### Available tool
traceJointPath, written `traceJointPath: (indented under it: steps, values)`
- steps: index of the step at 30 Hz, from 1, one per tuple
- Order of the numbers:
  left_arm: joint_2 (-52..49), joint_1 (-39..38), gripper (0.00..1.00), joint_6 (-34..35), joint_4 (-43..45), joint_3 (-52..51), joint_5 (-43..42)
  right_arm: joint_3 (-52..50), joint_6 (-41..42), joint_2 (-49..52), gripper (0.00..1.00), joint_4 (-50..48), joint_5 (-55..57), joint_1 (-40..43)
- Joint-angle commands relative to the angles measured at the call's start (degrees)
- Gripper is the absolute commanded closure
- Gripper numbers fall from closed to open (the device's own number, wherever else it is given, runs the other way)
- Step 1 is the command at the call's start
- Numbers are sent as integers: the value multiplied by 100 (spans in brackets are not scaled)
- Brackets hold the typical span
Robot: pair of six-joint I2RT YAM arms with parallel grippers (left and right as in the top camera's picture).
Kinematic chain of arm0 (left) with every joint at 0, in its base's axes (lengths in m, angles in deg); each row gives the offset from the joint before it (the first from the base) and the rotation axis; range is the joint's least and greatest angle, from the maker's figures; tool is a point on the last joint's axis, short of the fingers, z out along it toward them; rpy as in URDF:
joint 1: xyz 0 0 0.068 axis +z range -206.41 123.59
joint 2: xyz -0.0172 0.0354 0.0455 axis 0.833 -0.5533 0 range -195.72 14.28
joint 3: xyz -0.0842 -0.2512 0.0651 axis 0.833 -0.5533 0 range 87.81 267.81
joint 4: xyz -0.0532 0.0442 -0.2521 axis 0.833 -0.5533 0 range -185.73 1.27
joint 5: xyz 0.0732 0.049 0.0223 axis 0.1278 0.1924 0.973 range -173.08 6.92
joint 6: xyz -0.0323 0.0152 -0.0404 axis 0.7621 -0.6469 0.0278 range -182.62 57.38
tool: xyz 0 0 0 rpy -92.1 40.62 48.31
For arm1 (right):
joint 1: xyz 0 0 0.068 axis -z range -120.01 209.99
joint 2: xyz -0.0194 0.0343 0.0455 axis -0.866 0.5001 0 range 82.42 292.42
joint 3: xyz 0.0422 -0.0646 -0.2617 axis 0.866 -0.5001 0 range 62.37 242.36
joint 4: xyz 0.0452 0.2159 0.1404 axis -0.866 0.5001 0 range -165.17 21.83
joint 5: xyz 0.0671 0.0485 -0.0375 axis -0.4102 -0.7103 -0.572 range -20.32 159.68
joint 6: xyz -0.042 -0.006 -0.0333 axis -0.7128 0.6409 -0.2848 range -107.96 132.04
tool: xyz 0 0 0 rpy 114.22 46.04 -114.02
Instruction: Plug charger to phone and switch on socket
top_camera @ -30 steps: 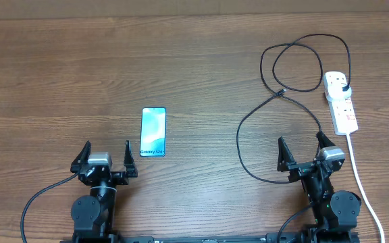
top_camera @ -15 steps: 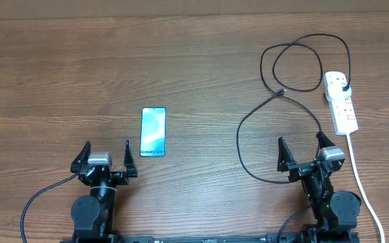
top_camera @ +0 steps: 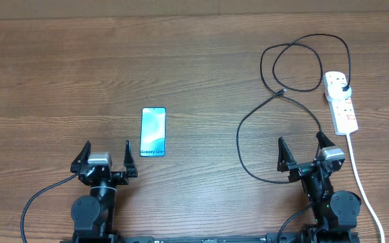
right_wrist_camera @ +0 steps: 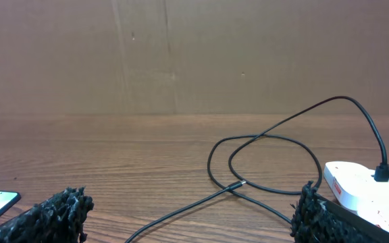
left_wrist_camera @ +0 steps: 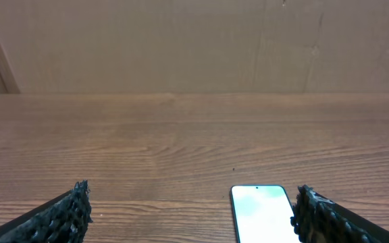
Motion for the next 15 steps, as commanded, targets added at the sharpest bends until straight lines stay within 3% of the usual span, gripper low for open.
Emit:
traceJointPath:
  steps: [1,5,8,15]
  values:
    - [39,52,0,-111,37,-28,-11,-61,-44,-39,0,-35,57,-26]
    - [39,52,0,-98,74,-28,114,-61,-44,-39,0,-35,57,-26]
    - [39,50,0,-57,232,-28,-343,-61,-44,-39,0,-35,57,-26]
    - [39,50,0,879,737,103,-756,-61,-44,-39,0,-35,59,-26]
